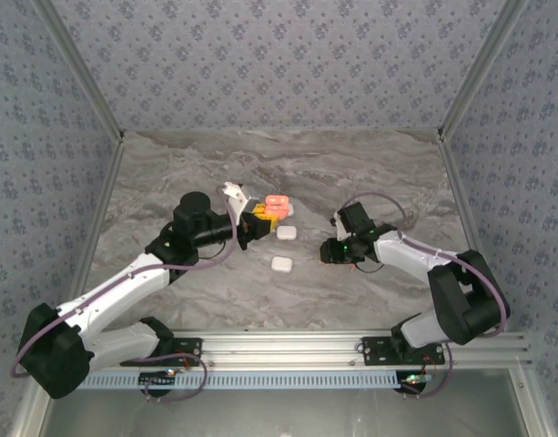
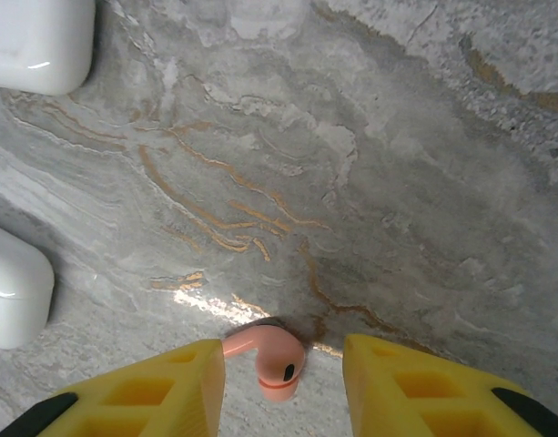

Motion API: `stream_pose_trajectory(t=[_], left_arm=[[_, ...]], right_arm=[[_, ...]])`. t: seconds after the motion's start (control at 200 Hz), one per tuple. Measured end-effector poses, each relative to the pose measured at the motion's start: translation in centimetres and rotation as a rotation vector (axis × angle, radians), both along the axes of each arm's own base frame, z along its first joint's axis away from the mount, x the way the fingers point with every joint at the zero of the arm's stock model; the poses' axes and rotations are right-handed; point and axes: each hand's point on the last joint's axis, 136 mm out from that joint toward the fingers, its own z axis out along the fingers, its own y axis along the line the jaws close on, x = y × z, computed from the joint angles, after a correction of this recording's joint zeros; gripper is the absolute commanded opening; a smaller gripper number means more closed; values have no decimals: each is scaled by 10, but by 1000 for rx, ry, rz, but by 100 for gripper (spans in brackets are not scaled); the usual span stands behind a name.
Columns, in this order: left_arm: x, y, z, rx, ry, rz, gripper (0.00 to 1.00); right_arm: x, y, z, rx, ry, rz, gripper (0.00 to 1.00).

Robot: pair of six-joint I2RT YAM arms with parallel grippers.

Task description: Insert the wireless bluetooth earbuds into the charging case

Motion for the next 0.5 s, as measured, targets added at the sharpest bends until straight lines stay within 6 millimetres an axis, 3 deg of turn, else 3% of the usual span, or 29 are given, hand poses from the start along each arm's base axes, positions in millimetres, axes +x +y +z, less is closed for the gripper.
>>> stream_pose_trajectory(t=[0.5], left_arm=[[1,1,-3,11,11,11,0]], right_arm=[[-2,1,-15,-19,38,0,29]])
